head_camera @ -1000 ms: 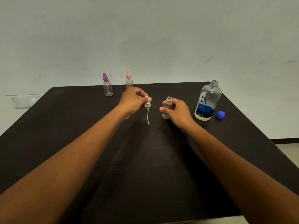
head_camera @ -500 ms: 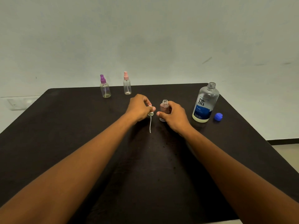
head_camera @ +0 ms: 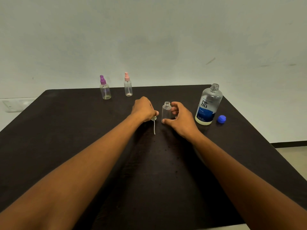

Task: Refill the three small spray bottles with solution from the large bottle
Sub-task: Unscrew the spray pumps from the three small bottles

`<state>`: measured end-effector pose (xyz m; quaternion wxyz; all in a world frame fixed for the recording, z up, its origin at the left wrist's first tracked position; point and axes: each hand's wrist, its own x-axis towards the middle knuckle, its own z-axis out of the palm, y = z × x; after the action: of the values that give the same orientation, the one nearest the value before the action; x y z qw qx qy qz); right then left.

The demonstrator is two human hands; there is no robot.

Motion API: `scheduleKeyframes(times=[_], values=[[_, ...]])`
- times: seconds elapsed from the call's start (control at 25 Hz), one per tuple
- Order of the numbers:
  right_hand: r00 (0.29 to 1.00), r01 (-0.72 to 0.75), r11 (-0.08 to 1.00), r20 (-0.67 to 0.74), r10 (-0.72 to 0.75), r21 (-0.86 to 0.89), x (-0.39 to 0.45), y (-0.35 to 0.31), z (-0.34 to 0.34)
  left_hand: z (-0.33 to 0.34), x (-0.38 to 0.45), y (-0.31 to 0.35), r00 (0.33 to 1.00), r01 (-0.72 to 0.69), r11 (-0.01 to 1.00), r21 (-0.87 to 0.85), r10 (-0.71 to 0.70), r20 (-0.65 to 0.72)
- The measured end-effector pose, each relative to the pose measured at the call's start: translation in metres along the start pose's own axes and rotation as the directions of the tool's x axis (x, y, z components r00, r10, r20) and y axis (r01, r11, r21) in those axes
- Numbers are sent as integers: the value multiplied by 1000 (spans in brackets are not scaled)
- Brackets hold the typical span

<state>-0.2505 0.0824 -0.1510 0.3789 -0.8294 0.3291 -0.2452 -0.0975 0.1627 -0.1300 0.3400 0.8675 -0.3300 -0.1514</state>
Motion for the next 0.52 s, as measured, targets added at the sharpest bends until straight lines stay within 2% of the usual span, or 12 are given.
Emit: scheduleKeyframes(times=[0.52], values=[[999,18,999,-36,-19,-37,-10,-13,-8,-9,-11,-5,997,44,997,-66,-49,-65]])
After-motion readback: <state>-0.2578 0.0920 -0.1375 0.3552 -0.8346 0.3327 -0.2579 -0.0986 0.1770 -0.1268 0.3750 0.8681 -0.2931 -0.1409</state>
